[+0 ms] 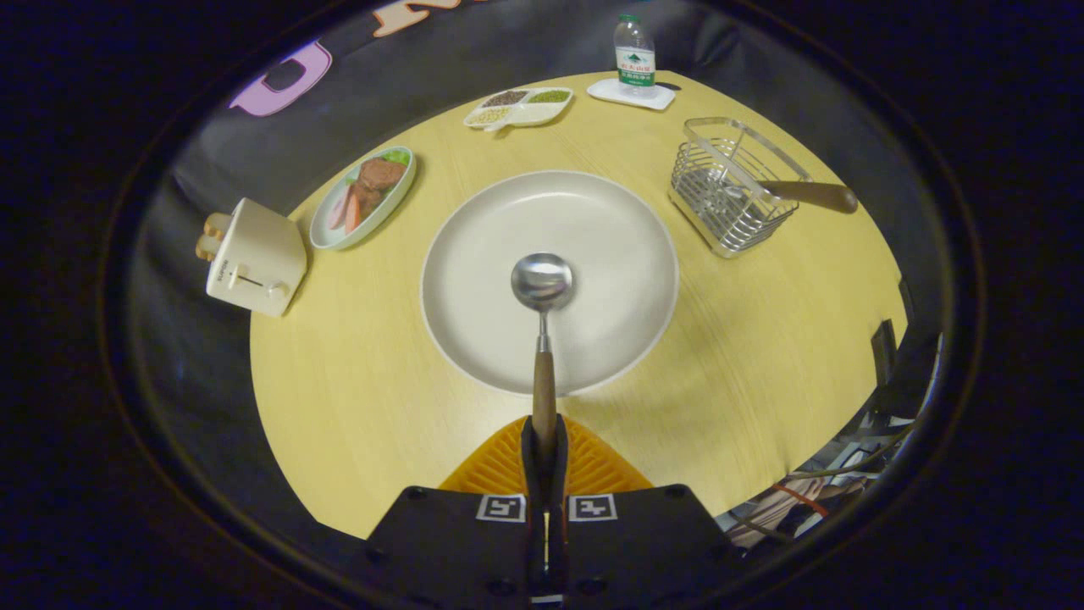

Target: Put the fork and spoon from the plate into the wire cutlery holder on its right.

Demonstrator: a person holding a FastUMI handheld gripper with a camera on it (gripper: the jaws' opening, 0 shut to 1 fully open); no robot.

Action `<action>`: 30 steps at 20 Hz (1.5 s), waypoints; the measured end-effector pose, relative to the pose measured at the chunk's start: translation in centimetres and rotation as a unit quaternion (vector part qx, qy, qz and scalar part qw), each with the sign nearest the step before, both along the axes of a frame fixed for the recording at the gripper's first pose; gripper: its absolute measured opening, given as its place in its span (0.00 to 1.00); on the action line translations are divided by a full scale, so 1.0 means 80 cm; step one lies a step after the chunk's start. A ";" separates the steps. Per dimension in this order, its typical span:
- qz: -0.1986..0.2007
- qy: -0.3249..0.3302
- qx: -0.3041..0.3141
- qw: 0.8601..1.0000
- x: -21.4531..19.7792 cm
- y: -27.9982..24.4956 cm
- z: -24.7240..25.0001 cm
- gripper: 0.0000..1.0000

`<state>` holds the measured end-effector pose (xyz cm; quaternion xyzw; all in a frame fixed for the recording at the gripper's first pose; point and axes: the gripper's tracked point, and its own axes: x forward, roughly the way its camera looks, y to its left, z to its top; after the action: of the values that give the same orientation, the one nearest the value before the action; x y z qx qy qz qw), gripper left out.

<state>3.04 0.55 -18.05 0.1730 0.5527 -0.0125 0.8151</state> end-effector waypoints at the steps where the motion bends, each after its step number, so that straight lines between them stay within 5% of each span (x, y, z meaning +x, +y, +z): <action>1: -0.008 0.000 0.002 1.000 -0.002 -0.002 0.003 0.05; 15: -0.103 -0.045 0.035 0.993 0.048 -0.096 0.129 0.05; 30: -0.219 0.040 0.155 0.963 0.094 -0.166 0.089 0.05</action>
<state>10.54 -12.75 -10.94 0.4129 0.5290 -0.1117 0.7329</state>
